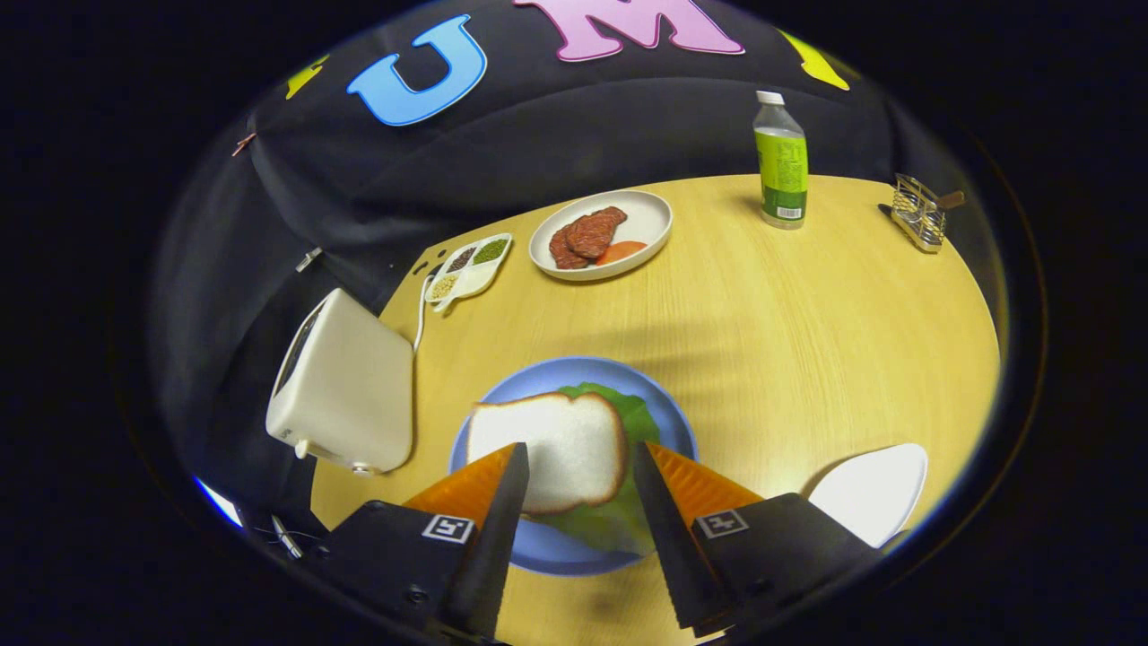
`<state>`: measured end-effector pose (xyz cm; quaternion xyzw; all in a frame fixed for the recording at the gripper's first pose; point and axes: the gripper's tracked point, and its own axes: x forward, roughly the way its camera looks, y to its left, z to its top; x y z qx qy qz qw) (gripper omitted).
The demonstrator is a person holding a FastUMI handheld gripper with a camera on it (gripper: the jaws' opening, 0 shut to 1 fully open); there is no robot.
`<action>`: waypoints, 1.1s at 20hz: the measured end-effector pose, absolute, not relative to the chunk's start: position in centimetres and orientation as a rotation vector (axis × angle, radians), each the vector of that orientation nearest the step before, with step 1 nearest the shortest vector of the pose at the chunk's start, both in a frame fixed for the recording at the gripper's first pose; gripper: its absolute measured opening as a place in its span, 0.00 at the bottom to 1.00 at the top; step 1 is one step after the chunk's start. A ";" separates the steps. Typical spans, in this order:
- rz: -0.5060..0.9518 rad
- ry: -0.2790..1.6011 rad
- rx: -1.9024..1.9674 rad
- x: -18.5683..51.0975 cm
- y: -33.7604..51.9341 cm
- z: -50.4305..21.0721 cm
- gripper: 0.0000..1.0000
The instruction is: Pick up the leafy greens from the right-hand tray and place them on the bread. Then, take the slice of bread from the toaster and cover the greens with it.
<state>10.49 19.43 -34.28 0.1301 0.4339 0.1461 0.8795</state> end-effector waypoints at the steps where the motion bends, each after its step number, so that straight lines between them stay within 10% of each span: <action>1: 0.297 0.897 0.278 10.5 19.0 -34.0 0.76; 6: 0.256 0.842 0.292 10.0 16.2 -31.2 1.00; 22: 0.170 0.312 0.070 7.9 0.4 -6.4 0.99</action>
